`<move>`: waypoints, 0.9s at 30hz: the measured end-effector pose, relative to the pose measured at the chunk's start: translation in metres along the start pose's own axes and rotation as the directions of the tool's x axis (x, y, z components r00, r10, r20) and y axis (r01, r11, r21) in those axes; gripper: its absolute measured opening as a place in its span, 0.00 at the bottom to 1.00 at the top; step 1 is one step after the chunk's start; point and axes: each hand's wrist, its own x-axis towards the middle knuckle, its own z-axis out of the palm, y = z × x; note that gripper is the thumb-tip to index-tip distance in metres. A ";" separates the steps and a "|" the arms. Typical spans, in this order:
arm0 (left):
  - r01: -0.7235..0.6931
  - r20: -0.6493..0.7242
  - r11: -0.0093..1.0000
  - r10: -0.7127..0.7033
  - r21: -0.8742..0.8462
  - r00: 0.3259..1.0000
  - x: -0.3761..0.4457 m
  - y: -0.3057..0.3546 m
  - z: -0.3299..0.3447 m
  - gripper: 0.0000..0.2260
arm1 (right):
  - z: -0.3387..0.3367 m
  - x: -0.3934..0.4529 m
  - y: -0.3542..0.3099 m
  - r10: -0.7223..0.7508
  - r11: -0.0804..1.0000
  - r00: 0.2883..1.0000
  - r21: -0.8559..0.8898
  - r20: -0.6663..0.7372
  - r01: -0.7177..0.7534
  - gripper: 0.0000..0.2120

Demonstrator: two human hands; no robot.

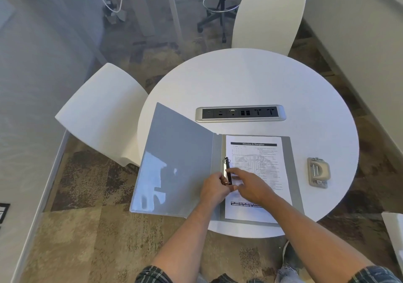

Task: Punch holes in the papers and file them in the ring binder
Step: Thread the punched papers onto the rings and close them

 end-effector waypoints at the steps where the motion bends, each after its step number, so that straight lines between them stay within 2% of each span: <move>1: 0.005 0.010 1.000 -0.005 -0.015 1.000 0.000 0.000 0.000 0.15 | -0.002 0.002 -0.005 0.062 0.993 0.996 0.103 -0.069 -0.055 0.26; 3: 0.015 0.015 0.999 -0.015 -0.037 1.000 0.001 0.000 0.000 0.12 | -0.004 0.009 -0.014 0.172 0.968 0.970 0.210 -0.170 -0.135 0.13; 5: 0.016 0.012 0.999 -0.015 -0.043 1.000 0.002 -0.001 0.001 0.11 | -0.005 0.017 -0.022 0.233 0.959 0.950 0.210 -0.205 -0.190 0.03; 8: 0.025 -0.005 0.998 -0.025 -0.053 1.000 0.000 -0.001 0.002 0.11 | -0.003 0.027 -0.029 0.334 0.935 0.926 0.183 -0.177 -0.302 0.11; 10: 0.034 -0.010 0.997 -0.035 -0.070 0.999 -0.001 0.000 0.002 0.11 | 0.000 0.034 -0.029 0.417 0.903 0.898 0.179 -0.137 -0.392 0.07; 13: 0.040 -0.007 0.996 -0.041 -0.081 0.999 -0.001 0.000 0.003 0.10 | 0.004 0.046 -0.019 0.486 0.830 0.873 0.327 -0.028 -0.452 0.03; 15: 0.034 -0.005 0.996 -0.035 -0.081 0.999 0.000 -0.001 0.003 0.10 | 0.007 0.052 -0.011 0.494 0.790 0.869 0.414 0.005 -0.451 0.06; 18: 0.027 -0.008 0.997 -0.028 -0.079 1.000 0.000 -0.001 0.003 0.08 | 0.003 0.050 -0.021 0.509 0.818 0.856 0.360 -0.092 -0.448 0.15; 23: 0.045 -0.011 0.993 -0.046 -0.107 0.999 0.001 0.000 0.003 0.06 | -0.006 0.042 -0.036 0.430 0.903 0.849 0.150 -0.307 -0.403 0.09; 27: 0.058 -0.024 0.993 -0.061 -0.100 0.998 -0.002 0.004 0.005 0.07 | 0.004 0.040 -0.029 0.282 0.956 0.858 0.049 -0.429 -0.289 0.11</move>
